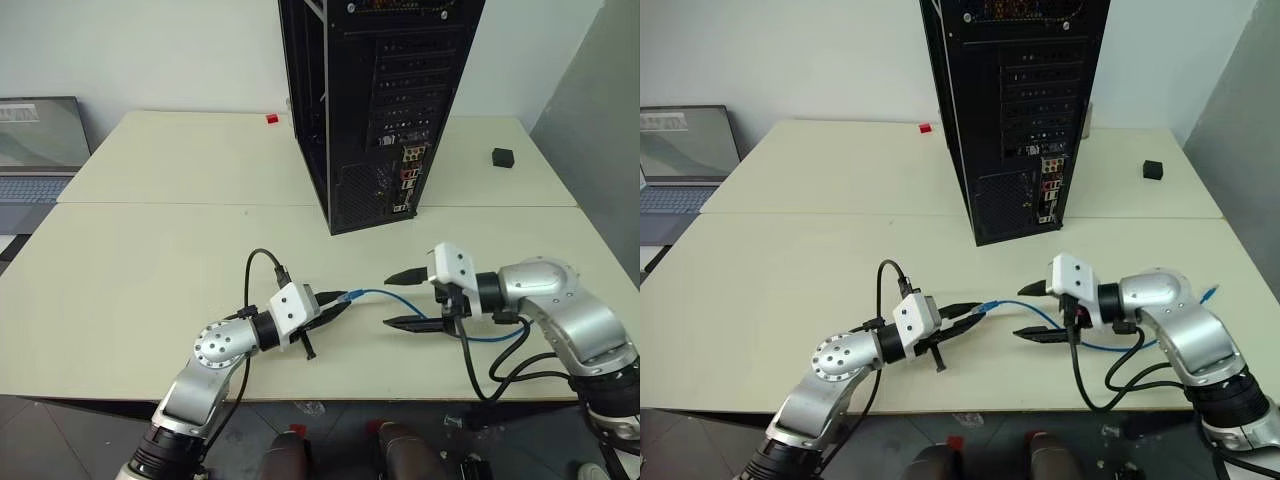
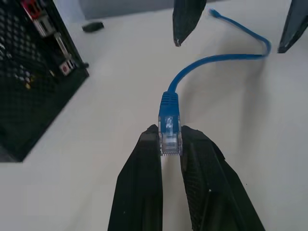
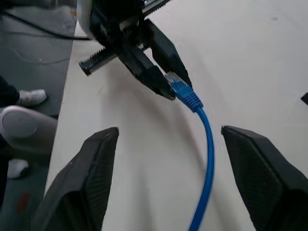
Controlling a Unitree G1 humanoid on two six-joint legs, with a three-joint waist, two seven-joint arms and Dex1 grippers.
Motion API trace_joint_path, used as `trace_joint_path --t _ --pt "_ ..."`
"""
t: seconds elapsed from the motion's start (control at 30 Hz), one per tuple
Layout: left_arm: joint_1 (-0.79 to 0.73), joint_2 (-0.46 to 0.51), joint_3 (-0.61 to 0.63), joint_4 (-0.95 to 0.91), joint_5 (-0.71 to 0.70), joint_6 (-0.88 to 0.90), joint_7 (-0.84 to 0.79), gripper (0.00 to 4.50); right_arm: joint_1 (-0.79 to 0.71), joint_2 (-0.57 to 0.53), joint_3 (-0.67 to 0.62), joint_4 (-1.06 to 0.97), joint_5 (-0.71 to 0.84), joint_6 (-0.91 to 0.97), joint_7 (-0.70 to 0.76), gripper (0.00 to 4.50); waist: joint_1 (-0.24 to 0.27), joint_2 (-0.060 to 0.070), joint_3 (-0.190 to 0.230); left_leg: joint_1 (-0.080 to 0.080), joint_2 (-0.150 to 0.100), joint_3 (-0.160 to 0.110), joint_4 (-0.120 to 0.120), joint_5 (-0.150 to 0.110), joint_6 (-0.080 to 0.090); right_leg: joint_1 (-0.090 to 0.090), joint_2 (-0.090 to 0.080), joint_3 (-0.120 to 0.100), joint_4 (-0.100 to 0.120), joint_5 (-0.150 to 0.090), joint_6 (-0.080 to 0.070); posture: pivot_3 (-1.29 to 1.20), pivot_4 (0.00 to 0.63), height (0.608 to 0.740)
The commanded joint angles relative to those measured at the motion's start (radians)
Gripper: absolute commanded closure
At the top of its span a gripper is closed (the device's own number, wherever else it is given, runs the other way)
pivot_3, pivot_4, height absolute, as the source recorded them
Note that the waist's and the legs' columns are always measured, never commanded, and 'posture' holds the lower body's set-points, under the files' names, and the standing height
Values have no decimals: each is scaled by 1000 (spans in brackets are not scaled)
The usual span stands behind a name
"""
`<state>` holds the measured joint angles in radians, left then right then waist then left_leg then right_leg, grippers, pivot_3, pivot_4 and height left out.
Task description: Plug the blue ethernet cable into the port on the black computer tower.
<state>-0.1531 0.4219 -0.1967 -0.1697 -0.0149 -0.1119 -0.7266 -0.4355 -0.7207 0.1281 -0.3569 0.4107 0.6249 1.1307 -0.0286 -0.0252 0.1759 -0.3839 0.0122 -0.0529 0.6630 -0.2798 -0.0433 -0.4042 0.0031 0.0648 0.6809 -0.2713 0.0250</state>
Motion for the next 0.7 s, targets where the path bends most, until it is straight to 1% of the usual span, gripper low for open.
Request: trace_joint_path --t 0.03,0.17,0.27,0.33,0.47,0.7 --pt "-58 34 -8 66 149 -303 82 4218 -7 14 -72 -55 114 116 -48 226 -1 0 0 0 0 0 0 0 0 0 0 0 0 0 0 0 150 740" --pt "-121 102 -12 186 282 -603 155 4218 -13 52 -99 -71 197 205 -104 226 -1 0 0 0 0 1 0 0 0 0 -1 0 0 0 0 0 150 740" --pt "-157 144 -13 260 359 -775 213 4218 -17 77 -114 -85 254 260 -138 226 -1 0 0 0 0 1 0 0 0 0 -1 0 0 0 0 0 150 740" --pt "-173 160 -12 295 400 -854 248 4218 -20 89 -105 -85 265 272 -159 226 -1 0 0 0 -1 1 0 0 0 0 -1 0 0 0 0 0 150 740" --pt "-200 159 -3 339 457 -925 312 4218 -18 129 -72 -76 272 278 -199 226 0 0 0 0 -1 1 0 0 0 0 -2 -1 0 0 0 0 150 740" --pt "-215 164 -2 362 507 -952 379 4218 -42 198 -27 -24 259 270 -237 226 -1 0 0 -1 -1 0 0 0 0 0 -2 -2 0 0 0 0 150 740"
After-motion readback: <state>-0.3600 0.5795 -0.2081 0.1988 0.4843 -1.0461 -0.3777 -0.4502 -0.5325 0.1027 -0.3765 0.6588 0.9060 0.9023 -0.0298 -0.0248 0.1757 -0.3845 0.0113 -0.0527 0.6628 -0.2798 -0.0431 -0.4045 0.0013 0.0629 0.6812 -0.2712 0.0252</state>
